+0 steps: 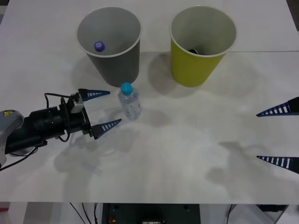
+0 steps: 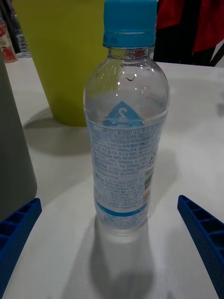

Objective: Put the can into the green bin and the plastic bottle into the gray bin

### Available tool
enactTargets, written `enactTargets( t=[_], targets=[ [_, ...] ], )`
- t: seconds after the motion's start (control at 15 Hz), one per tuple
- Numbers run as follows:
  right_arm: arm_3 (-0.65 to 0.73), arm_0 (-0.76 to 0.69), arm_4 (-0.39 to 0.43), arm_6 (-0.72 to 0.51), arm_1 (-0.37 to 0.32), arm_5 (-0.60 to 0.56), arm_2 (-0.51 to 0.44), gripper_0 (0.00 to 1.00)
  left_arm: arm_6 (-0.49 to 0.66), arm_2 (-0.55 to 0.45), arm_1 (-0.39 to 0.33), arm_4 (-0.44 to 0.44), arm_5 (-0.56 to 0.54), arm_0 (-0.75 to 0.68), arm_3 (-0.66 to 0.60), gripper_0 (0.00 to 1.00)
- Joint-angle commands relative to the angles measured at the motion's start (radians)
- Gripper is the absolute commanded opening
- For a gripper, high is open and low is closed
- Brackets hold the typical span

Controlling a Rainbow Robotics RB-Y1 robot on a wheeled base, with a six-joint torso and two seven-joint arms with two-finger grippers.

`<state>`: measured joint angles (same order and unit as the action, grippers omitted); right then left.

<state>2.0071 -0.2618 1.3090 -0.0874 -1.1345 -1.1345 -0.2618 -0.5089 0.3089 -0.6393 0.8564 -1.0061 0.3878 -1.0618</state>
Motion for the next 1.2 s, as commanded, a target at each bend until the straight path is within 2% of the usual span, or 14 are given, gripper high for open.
enactTargets(
  t=[0.07, 0.8, 1.2],
  targets=[
    [0.000, 0.000, 0.000, 0.000, 0.000, 0.000, 0.000, 1.00, 0.003, -0.001, 0.044, 0.027, 0.011, 0.023, 0.017, 1.00],
    [0.000, 0.000, 0.000, 0.000, 0.000, 0.000, 0.000, 1.00, 0.016, -0.001, 0.147, 0.110, 0.066, 0.065, 0.020, 1.00],
    [0.000, 0.000, 0.000, 0.000, 0.000, 0.000, 0.000, 1.00, 0.024, -0.001, 0.190, 0.132, 0.078, 0.098, 0.065, 1.00]
  ],
)
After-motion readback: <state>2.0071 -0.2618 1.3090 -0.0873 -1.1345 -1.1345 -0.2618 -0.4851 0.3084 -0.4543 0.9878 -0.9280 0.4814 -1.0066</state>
